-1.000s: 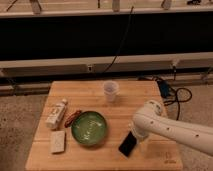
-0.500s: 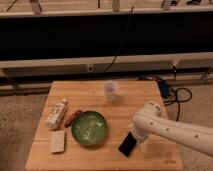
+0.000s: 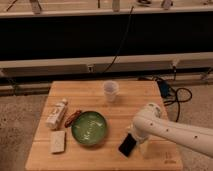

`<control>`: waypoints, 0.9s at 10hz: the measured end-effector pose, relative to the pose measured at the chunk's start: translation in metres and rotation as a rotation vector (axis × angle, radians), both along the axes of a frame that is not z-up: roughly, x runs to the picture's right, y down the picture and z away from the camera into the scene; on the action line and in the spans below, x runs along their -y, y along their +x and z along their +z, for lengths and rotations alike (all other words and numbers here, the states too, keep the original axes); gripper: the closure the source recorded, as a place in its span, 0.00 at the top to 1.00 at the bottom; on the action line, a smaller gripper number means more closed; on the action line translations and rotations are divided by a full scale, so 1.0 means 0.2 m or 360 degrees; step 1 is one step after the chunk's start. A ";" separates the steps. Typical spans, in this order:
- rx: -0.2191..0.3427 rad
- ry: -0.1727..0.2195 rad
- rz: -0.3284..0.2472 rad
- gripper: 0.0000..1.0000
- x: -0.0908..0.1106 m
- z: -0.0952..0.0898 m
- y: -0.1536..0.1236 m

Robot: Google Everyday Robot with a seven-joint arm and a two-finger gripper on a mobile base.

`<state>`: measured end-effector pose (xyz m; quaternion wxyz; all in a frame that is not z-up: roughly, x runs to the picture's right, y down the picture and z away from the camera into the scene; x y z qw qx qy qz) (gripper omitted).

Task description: Place the eraser in the ceramic cup

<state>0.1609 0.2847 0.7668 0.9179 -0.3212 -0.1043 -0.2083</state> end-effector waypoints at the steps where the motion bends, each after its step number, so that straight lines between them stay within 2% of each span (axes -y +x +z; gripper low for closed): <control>1: 0.0007 -0.0003 -0.0003 0.80 -0.01 0.00 0.00; 6: 0.0031 -0.0007 -0.0011 0.80 -0.04 0.00 -0.02; 7: 0.0035 -0.0009 -0.0013 0.78 -0.04 0.01 -0.02; 9: 0.0041 -0.0008 -0.0015 0.65 -0.05 0.01 -0.03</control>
